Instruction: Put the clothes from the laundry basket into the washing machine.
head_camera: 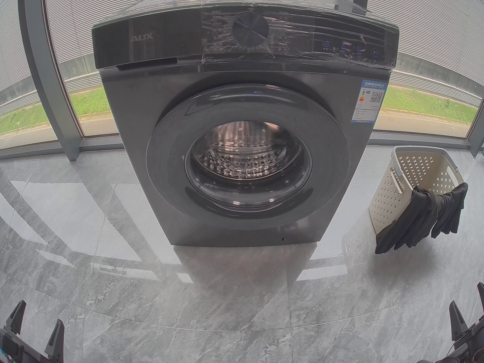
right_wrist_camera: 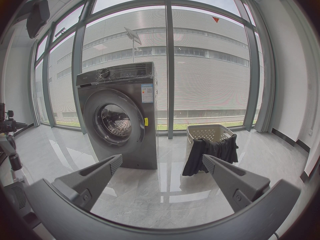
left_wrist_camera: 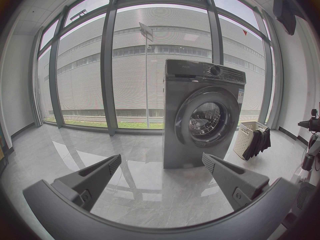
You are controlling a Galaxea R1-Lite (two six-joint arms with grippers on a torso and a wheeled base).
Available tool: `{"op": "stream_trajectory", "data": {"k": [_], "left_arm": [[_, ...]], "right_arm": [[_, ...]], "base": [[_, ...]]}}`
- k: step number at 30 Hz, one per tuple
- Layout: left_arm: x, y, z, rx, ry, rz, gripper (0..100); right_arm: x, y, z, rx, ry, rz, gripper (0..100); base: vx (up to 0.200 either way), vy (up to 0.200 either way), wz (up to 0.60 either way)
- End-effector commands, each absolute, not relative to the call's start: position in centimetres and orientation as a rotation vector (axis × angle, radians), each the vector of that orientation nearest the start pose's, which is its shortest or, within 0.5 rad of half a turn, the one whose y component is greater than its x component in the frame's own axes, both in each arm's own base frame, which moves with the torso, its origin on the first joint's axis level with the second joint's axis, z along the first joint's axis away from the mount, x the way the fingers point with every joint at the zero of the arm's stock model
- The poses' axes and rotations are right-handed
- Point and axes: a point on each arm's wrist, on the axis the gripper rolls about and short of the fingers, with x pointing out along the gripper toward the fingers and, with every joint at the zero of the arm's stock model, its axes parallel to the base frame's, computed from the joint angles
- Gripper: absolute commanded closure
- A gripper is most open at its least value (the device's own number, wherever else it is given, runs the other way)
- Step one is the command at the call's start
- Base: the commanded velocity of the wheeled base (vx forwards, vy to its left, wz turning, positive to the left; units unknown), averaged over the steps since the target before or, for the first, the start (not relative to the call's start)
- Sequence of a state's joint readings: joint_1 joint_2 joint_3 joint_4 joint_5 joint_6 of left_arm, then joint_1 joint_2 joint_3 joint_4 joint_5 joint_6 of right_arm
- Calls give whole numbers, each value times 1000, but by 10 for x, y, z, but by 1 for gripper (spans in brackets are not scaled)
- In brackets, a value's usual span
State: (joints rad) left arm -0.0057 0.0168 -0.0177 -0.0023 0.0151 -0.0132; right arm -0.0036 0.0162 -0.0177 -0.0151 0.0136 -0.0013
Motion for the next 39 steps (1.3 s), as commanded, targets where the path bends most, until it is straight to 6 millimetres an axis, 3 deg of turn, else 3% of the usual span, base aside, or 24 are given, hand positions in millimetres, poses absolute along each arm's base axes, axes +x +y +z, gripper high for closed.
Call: {"op": "stream_trajectory", "data": {"k": [1, 39], "left_arm": [[-23, 0, 76, -14, -3, 9, 0], [-23, 0, 76, -12, -3, 9, 0]], "right_arm": [[-23, 0, 77, -2, -15, 11, 0], [-23, 0, 77, -3, -15, 11, 0]], "base": [[0, -200, 0], [0, -200, 0]]}}
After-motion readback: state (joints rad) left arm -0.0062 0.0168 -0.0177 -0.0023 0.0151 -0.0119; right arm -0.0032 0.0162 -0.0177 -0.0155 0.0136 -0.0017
